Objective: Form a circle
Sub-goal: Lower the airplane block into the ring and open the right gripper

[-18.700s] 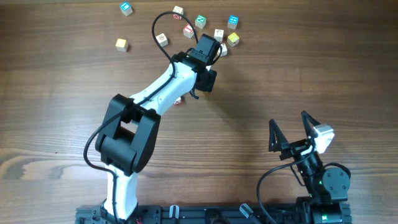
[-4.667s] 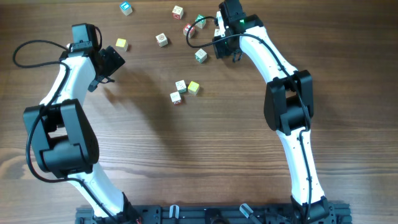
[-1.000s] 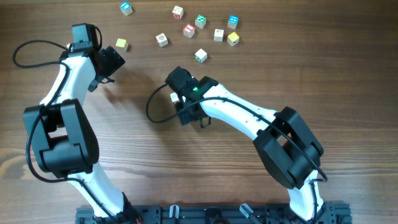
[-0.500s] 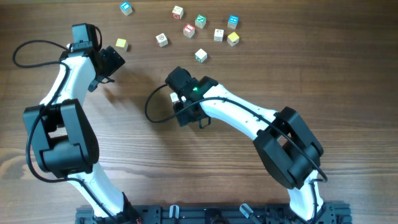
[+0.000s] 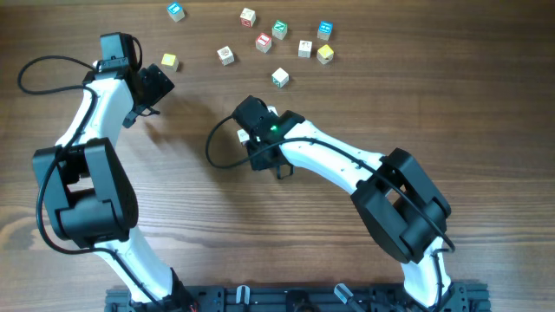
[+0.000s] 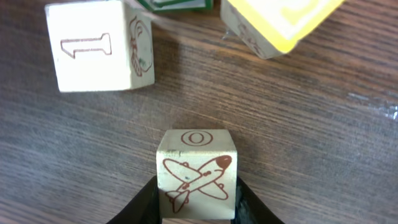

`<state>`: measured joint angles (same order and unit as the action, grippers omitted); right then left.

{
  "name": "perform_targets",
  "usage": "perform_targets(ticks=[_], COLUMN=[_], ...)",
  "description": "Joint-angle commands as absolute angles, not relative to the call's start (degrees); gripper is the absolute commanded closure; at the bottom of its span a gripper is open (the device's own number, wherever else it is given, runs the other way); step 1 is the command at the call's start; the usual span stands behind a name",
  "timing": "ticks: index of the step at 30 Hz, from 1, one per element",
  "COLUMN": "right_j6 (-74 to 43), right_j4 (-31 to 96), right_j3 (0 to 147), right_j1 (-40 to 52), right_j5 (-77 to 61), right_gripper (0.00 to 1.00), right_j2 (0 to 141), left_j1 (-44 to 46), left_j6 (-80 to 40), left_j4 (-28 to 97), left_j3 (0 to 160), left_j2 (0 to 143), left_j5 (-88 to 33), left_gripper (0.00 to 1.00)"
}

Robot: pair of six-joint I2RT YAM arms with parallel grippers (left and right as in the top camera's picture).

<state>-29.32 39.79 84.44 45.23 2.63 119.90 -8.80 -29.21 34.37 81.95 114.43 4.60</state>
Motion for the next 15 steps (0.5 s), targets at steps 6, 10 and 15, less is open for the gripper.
perform_targets(ticks=[6, 10, 15], right_j6=[-33.15, -32.25, -31.44], right_j4=[36.91, 37.26, 37.1], right_j3=[84.07, 84.07, 84.07], right_j1=[45.15, 45.15, 45.15], right_j5=[2.98, 3.03, 4.12], right_gripper=[0.68, 0.68, 0.68], right_j2=[120.53, 120.53, 120.53], left_j1=[-8.86, -8.86, -8.86], left_j6=[-28.77, -28.77, -28.77], left_j4=[34.33, 34.33, 34.33], left_j3=[82.56, 82.56, 82.56], left_j2=[113.49, 113.49, 113.49], left_j5=[4.54, 4.54, 4.54], left_gripper=[0.0, 0.0, 0.0])
